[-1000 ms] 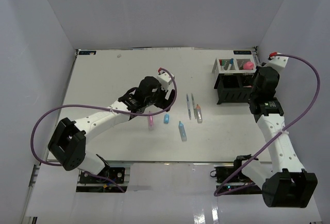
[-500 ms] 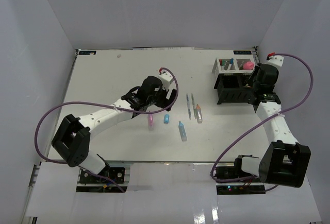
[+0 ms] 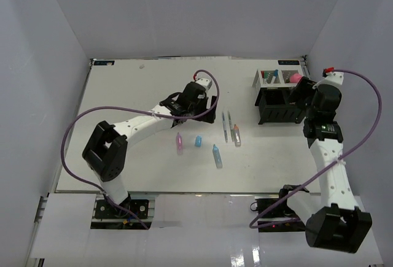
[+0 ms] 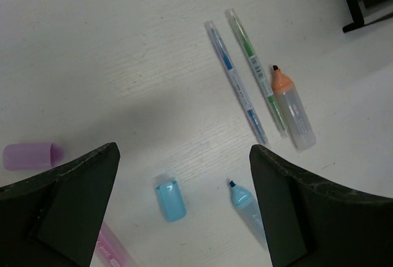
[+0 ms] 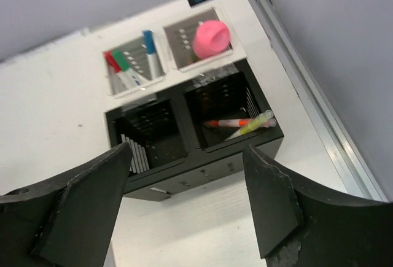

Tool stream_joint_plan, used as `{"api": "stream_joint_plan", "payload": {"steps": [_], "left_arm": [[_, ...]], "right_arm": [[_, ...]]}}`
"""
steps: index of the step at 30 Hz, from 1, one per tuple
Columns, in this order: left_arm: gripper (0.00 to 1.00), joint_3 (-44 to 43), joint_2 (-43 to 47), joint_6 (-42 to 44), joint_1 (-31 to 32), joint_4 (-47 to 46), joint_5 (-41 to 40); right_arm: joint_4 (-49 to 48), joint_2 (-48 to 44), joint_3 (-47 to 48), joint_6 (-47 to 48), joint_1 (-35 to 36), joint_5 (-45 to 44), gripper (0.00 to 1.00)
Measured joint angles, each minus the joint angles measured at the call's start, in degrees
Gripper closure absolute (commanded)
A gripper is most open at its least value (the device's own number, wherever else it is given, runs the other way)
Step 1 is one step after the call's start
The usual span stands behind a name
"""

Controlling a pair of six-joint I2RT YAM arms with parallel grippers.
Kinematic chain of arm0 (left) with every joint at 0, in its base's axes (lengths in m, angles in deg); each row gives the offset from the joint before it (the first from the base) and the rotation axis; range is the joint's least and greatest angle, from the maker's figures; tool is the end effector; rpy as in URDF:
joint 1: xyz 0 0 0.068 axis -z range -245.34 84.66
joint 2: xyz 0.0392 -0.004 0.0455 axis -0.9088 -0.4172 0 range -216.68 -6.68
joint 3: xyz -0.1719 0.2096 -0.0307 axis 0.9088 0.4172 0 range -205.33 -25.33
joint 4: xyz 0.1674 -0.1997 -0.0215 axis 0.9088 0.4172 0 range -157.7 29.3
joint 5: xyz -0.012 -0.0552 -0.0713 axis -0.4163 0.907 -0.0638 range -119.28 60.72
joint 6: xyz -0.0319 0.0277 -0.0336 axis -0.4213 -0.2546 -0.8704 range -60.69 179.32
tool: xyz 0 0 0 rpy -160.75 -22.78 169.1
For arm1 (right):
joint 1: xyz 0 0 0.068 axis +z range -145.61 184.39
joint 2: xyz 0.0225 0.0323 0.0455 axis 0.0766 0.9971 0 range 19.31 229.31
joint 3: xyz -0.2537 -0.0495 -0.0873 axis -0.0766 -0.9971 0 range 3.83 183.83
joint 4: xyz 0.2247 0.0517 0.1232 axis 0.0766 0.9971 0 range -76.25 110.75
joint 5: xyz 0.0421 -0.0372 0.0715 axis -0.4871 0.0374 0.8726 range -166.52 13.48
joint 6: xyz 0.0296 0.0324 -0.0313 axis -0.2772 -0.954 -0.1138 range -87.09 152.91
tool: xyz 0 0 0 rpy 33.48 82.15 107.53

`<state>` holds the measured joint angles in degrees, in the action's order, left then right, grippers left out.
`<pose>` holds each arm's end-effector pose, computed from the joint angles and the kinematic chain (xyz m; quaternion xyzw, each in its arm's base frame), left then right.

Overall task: Sort the stationery into containers
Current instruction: Place the pen in the storage box, then pick up the pen from the center of the board.

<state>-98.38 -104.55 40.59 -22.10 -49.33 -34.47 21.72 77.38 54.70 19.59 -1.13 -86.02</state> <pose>0.2817 -0.2604 0.2516 0.1771 0.8997 -0.1687 0.3617 0.2345 -0.0285 0.3378 0.1792 0.7725 -0.0243 0.6087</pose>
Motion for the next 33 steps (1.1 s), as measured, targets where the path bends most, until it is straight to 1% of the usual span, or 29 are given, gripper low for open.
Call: {"api": "stream_joint_plan", "payload": {"steps": [3, 6, 10, 16, 18, 25, 33], "left_arm": [[0.02, -4.7, -4.4, -5.3, 0.0, 2.4, -1.4], [0.05, -9.2, -9.3, -10.0, 0.1, 4.1, -2.7], [0.09, -14.3, -16.3, -14.8, 1.3, 6.5, -5.4], [0.14, -23.1, -24.7, -17.9, 5.6, 11.8, -11.4], [0.16, -24.5, -25.8, -18.6, 6.7, 12.9, -12.9], [0.3, -25.9, -27.9, -20.7, 8.3, 15.3, -16.0], [0.32, -28.3, -30.8, -22.2, 9.3, 15.5, -17.0]], "right_arm": [[0.0, -6.9, -2.1, -1.2, 0.0, 2.8, 0.17], [-0.5, -10.3, -3.7, -2.6, 0.0, 5.7, 0.16], [-0.6, -11.0, -5.7, -4.4, 0.7, 9.6, 0.15], [-0.6, -11.4, -7.7, -5.7, 2.1, 11.6, 0.14], [-0.6, -11.7, -8.0, -5.8, 2.6, 11.9, 0.13], [-0.6, -13.0, -8.6, -5.7, 4.1, 11.8, 0.12], [-0.6, -13.1, -8.7, -5.4, 4.9, 11.8, 0.12]]}}
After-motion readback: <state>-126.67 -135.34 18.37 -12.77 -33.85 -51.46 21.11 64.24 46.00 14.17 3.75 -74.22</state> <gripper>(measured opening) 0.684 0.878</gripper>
